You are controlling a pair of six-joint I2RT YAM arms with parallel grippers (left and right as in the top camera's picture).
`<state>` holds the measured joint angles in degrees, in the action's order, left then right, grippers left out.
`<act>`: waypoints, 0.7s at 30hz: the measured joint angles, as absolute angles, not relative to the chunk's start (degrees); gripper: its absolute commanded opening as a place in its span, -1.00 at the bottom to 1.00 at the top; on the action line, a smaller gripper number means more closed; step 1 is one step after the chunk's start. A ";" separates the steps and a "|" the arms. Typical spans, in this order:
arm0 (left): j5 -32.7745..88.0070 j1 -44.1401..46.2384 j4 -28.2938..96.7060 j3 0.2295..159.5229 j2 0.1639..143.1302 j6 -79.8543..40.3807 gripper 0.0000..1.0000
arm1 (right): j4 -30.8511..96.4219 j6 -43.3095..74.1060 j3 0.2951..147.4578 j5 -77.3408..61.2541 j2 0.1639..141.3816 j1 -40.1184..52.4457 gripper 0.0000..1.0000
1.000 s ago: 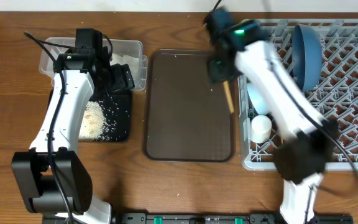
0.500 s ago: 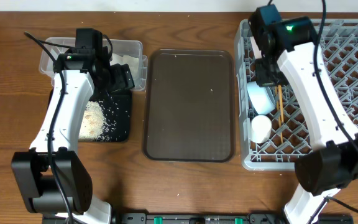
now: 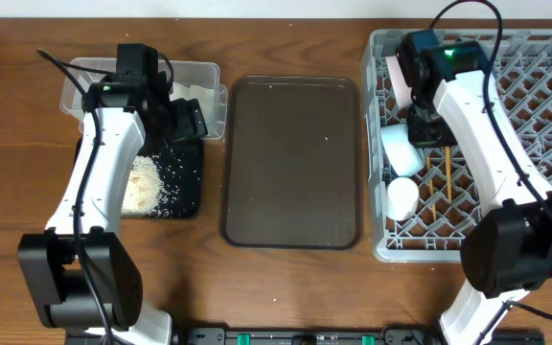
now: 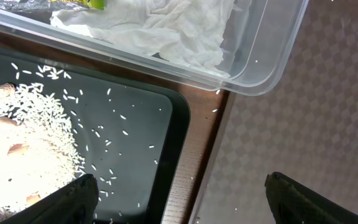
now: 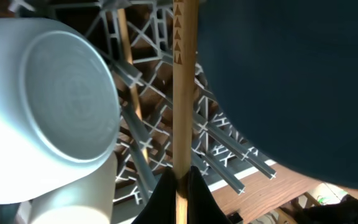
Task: Sort waste into correct bins and load items into the dishwasher rack
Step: 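Carry the second chopstick into the rack and release it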
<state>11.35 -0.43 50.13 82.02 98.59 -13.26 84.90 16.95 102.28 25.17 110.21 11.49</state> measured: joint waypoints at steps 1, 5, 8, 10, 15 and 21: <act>11.38 -0.43 50.15 82.02 98.59 -13.26 0.77 | 84.88 16.71 102.26 25.19 110.21 11.22 -0.97; 11.35 -0.43 50.13 82.02 98.59 -13.26 0.77 | 84.84 15.44 102.24 25.50 110.21 10.15 -0.98; 11.35 -0.43 50.13 82.02 98.59 -13.26 0.77 | 84.84 15.00 102.24 25.54 110.21 10.04 -0.96; 11.35 -0.43 50.13 82.02 98.59 -13.26 0.77 | 84.82 14.85 102.24 25.54 110.21 10.04 -0.76; 11.33 -0.43 50.13 82.02 98.59 -13.26 0.77 | 84.99 14.24 102.21 25.54 110.21 10.02 -0.13; 11.35 -0.43 50.13 82.02 98.59 -13.26 0.77 | 84.99 13.98 102.19 25.56 110.21 10.02 -0.09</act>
